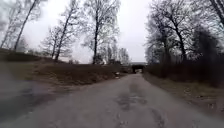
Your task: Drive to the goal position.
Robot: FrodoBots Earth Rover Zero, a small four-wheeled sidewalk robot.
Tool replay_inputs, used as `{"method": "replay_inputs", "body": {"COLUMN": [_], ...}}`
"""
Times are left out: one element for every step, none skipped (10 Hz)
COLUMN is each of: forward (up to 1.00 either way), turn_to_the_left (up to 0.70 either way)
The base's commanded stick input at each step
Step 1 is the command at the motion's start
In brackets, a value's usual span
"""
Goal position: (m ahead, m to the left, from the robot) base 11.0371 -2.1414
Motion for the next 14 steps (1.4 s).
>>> {"method": "replay_inputs", "body": {"forward": [1.00,1.00,1.00,1.00,1.00,1.00,1.00,1.00,1.00,1.00,1.00,1.00,1.00,1.00], "turn_to_the_left": [0.00,0.00,0.00,0.00,0.00,0.00,0.00,0.00,0.00,0.00,0.00,0.00,0.00,0.00]}}
